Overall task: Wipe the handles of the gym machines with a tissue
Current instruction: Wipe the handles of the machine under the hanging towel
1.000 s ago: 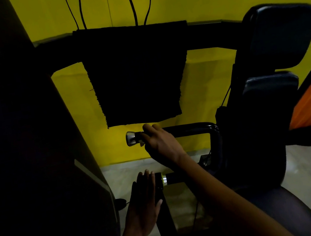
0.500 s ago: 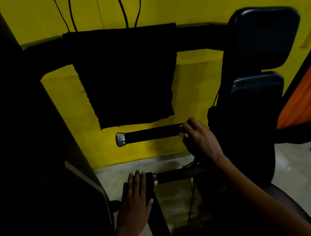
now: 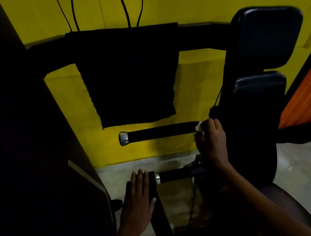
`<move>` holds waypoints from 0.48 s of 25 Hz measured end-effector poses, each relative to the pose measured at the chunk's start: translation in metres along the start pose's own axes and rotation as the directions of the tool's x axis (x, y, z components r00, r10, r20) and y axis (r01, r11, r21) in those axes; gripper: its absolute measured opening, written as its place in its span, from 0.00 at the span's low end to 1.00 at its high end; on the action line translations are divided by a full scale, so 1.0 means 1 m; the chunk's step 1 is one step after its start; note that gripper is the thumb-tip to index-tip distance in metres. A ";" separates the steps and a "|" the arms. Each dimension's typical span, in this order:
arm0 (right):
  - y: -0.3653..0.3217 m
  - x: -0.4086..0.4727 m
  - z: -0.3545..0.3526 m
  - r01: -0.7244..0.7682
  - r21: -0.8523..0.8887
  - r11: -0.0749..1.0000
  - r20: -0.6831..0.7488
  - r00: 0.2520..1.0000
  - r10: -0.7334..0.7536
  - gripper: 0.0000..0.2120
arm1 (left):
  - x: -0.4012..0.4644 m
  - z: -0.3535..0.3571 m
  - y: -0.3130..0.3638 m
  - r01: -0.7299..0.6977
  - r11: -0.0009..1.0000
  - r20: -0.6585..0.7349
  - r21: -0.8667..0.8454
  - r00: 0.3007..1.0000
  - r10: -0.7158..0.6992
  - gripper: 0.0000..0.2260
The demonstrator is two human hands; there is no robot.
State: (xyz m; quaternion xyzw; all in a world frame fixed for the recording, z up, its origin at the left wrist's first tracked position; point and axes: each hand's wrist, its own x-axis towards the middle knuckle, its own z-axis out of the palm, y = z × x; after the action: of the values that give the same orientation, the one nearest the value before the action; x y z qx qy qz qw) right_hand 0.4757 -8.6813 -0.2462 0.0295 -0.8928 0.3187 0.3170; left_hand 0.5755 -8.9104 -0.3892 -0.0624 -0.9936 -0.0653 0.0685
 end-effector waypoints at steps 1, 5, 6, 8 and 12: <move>-0.005 0.000 0.004 0.053 0.006 0.999 0.006 0.999 -0.053 0.06 | 0.000 -0.002 0.001 0.002 1.000 -0.002 -0.008 1.000 -0.002 0.36; -0.043 -0.005 0.033 0.342 0.063 0.937 0.104 0.932 -0.347 0.07 | -0.004 -0.007 0.003 -0.025 1.000 -0.072 -0.012 0.997 0.024 0.37; -0.057 -0.009 0.044 0.414 0.068 0.908 0.145 0.896 -0.419 0.08 | -0.005 -0.005 0.003 -0.033 0.999 -0.125 -0.003 0.992 0.032 0.35; -0.087 -0.020 0.067 0.506 0.081 0.859 0.218 0.831 -0.511 0.09 | -0.006 0.000 -0.001 -0.061 0.998 -0.172 -0.003 0.983 0.059 0.37; -0.130 -0.027 0.091 0.543 0.095 0.835 0.268 0.793 -0.546 0.04 | -0.002 0.002 -0.005 -0.095 0.994 -0.095 -0.048 0.991 0.090 0.59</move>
State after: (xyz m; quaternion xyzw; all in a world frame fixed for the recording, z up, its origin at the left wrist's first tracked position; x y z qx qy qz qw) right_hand 0.4805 -8.8425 -0.2444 0.3325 -0.8804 0.2122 0.2634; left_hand 0.5771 -8.9152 -0.3916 -0.1069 -0.9833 -0.0908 0.1160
